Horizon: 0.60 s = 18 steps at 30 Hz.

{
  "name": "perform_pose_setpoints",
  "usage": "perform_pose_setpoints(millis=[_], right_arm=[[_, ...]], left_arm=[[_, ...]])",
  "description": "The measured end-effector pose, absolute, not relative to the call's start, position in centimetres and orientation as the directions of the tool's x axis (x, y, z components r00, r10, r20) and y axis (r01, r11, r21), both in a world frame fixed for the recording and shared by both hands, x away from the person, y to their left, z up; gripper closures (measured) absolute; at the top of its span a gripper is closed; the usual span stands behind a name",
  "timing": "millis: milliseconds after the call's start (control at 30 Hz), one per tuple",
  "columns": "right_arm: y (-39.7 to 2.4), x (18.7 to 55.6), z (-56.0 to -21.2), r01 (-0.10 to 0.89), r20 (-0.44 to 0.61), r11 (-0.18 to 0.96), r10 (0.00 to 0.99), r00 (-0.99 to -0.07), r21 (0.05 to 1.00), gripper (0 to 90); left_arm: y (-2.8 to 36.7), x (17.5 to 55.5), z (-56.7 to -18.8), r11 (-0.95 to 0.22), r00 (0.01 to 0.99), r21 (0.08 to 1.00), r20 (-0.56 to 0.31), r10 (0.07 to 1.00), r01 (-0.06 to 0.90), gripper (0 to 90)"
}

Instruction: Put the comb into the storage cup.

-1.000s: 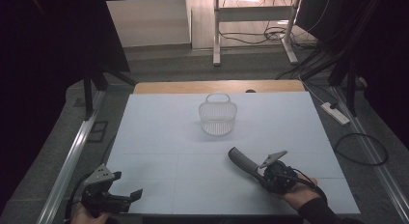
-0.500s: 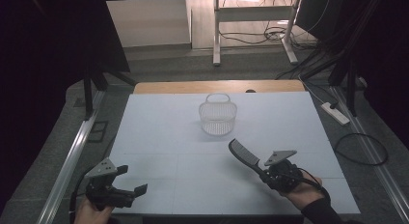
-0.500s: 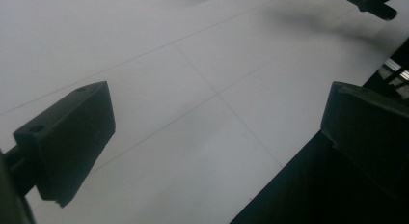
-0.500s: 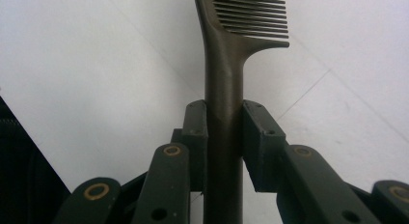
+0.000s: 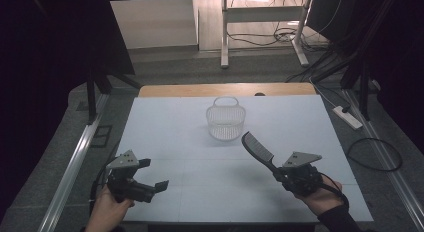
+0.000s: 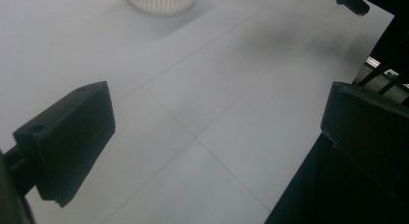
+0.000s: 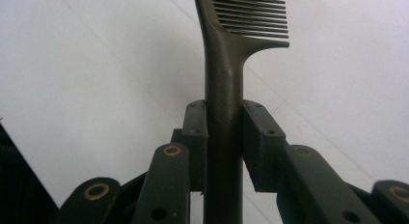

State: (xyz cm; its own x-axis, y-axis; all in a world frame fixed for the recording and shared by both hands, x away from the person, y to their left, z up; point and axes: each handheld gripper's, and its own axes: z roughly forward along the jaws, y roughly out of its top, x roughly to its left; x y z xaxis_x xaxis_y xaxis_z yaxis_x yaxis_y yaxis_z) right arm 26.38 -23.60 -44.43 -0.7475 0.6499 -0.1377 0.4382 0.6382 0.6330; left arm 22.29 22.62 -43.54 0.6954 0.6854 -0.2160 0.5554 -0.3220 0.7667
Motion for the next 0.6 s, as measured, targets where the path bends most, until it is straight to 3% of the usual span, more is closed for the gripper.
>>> perform_pose_setpoints(millis=[600], right_arm=[[-22.7, 26.0, -43.1, 0.36, -0.182, 0.6, 0.656, -0.732, 0.714, 72.7]], left_arm=[[19.2, 26.1, -41.4, -0.349, 0.745, 0.774, -0.226, 0.627, 0.529, 0.0]])
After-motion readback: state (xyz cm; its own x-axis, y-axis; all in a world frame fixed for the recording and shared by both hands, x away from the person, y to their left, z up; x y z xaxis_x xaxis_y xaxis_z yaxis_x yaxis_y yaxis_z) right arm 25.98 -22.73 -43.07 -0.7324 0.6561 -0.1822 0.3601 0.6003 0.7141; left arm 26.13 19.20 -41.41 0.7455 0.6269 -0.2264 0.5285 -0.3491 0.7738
